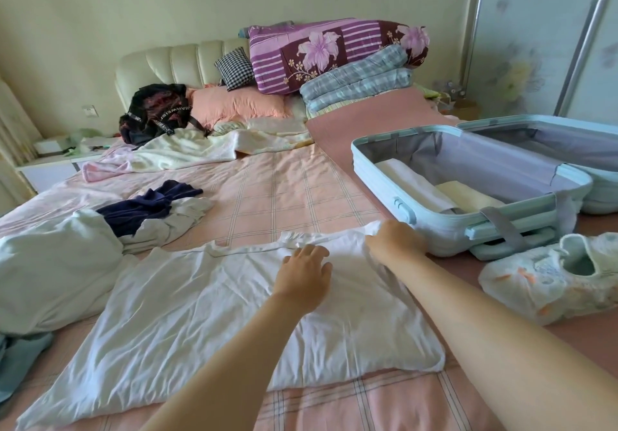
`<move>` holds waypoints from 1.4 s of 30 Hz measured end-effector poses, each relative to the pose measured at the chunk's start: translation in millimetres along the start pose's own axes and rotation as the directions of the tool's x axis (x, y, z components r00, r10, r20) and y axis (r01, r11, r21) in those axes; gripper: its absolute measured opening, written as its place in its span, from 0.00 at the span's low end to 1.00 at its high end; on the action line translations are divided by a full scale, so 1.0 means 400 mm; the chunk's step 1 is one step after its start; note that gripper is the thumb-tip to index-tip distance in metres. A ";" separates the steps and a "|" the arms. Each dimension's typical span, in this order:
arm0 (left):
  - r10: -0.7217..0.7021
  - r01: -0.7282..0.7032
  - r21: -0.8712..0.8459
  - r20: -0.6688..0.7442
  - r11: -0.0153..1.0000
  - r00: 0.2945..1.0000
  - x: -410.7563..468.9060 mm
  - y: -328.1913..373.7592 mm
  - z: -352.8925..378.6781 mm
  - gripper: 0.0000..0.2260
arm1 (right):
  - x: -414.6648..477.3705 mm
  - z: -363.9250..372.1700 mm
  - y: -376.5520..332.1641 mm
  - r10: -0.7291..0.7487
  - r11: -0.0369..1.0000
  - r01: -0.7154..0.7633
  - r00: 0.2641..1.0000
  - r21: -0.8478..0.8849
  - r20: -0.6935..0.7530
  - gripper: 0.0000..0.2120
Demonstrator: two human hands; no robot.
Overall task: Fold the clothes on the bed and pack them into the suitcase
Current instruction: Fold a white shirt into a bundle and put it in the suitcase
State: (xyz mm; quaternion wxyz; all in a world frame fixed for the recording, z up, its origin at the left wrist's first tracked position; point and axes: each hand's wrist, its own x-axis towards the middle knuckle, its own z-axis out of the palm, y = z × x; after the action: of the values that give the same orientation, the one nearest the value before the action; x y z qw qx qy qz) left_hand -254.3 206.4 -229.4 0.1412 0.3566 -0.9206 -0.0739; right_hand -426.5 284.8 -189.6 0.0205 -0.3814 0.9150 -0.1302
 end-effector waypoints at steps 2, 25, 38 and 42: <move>0.012 -0.012 0.004 -0.033 1.000 0.999 0.023 -0.011 0.020 0.17 | 0.037 0.012 -0.004 0.010 0.998 -0.014 0.998 -0.055 -0.070 0.13; 0.000 -0.026 0.106 0.233 0.994 0.972 0.021 0.054 0.009 0.25 | -0.134 0.026 0.080 -0.242 0.969 0.249 0.942 0.000 0.234 0.20; 0.256 -0.305 0.159 0.271 0.939 0.928 -0.268 0.091 -0.005 0.39 | -0.369 -0.037 0.178 0.036 0.919 -0.057 0.998 0.391 0.060 0.13; 0.259 -0.315 0.194 0.267 0.929 0.928 -0.296 0.085 0.014 0.29 | -0.386 -0.017 0.190 0.119 0.993 -0.119 0.993 -0.011 0.002 0.12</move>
State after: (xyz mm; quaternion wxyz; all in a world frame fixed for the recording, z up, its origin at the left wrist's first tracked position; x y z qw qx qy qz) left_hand -194.2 312.0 -251.1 -0.0033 0.2197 -0.9754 0.0145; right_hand -370.7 446.2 -211.7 0.0272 -0.3266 0.9367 -0.1232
